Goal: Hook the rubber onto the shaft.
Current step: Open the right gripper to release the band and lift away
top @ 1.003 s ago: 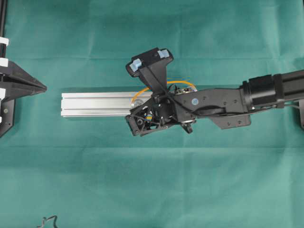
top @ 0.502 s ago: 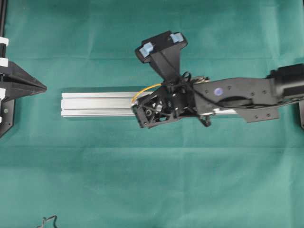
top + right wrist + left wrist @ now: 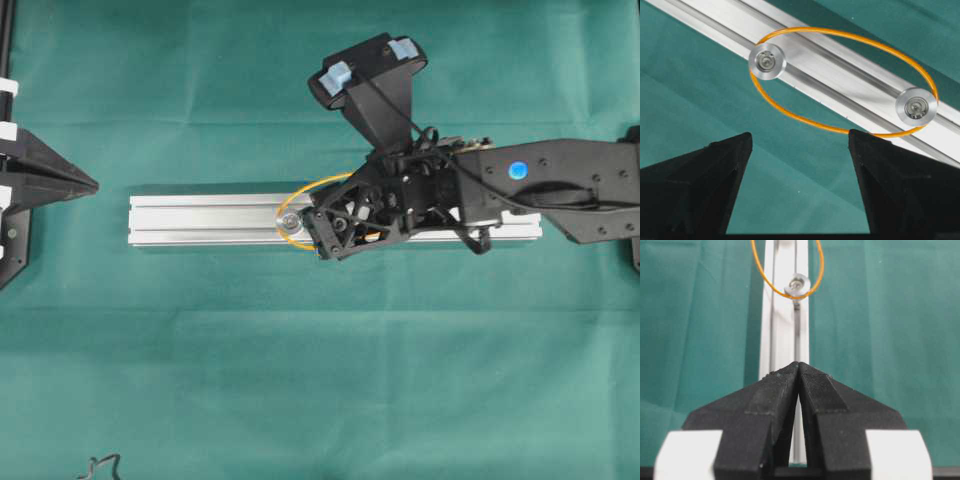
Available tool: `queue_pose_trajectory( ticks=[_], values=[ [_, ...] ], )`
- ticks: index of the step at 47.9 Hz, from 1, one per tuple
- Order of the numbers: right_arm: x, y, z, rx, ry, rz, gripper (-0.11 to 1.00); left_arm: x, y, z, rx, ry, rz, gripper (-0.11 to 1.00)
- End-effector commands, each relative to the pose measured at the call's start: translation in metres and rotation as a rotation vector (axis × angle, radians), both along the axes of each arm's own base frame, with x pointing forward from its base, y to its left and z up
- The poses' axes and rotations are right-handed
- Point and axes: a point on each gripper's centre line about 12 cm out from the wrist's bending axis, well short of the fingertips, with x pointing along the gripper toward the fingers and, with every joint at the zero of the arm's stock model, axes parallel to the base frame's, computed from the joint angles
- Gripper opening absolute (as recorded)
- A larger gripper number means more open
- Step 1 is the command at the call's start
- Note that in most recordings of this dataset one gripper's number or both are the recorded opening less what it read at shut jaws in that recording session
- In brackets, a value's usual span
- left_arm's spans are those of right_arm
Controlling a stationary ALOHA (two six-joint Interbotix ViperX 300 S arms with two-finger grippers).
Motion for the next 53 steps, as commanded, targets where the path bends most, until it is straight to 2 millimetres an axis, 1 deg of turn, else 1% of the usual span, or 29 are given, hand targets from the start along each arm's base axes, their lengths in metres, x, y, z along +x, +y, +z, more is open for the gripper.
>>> queue_pose_trajectory(
  ticks=[1, 16, 26, 38, 44, 53],
  values=[
    [-0.003, -0.001, 0.02, -0.001, -0.048, -0.001, 0.85, 0.002, 0.001, 0.008, 0.003, -0.018, 0.002, 0.02],
    [-0.003, -0.001, 0.02, -0.004, -0.047, 0.008, 0.85, 0.002, 0.0, 0.008, 0.004, -0.018, 0.001, 0.02],
    [-0.003, -0.001, 0.02, -0.024, -0.038, 0.053, 0.85, 0.002, 0.001, 0.007, 0.003, -0.011, 0.003, 0.02],
    [-0.007, 0.002, 0.023, -0.074, -0.023, 0.168, 0.85, 0.001, 0.001, 0.006, 0.001, -0.002, 0.004, 0.02],
    [-0.01, 0.002, 0.022, -0.118, 0.004, 0.262, 0.85, 0.001, 0.001, 0.005, 0.0, 0.009, 0.005, 0.02],
    [-0.019, 0.0, 0.018, -0.194, 0.113, 0.431, 0.85, -0.001, 0.001, 0.004, 0.002, 0.029, 0.006, 0.02]
  ],
)
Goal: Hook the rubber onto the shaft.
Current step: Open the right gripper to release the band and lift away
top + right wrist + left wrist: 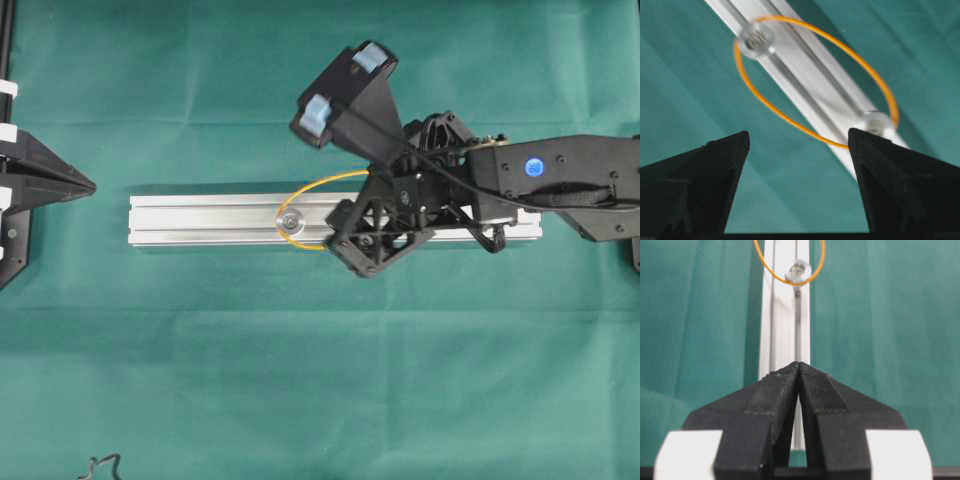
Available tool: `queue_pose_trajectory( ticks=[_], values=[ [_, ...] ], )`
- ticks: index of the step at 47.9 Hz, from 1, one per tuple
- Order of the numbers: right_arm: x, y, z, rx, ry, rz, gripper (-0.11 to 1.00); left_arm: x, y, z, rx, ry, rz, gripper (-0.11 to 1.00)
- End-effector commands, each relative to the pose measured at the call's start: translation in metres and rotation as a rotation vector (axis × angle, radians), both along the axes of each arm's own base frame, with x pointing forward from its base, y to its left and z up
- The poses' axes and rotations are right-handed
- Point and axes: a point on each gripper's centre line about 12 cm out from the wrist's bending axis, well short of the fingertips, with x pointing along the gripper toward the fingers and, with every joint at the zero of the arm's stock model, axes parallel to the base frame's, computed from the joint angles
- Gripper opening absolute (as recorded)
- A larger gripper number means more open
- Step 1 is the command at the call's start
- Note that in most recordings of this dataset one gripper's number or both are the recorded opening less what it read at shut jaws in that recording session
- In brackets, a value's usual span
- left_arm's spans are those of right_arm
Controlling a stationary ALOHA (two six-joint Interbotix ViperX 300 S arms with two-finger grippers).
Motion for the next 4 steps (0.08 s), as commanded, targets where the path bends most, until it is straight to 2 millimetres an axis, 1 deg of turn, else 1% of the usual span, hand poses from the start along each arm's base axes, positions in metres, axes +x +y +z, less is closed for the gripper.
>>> queue_pose_trajectory(
  ticks=[1, 4],
  values=[
    [-0.0088, 0.0001, 0.0149, -0.022, 0.003, 0.05, 0.85, 0.0014, 0.0008, 0.0078, 0.002, -0.012, 0.004, 0.02],
    [-0.0133, -0.0008, 0.0131, -0.05, 0.052, 0.105, 0.85, 0.0003, 0.0008, 0.0074, 0.003, -0.006, 0.004, 0.02]
  ],
)
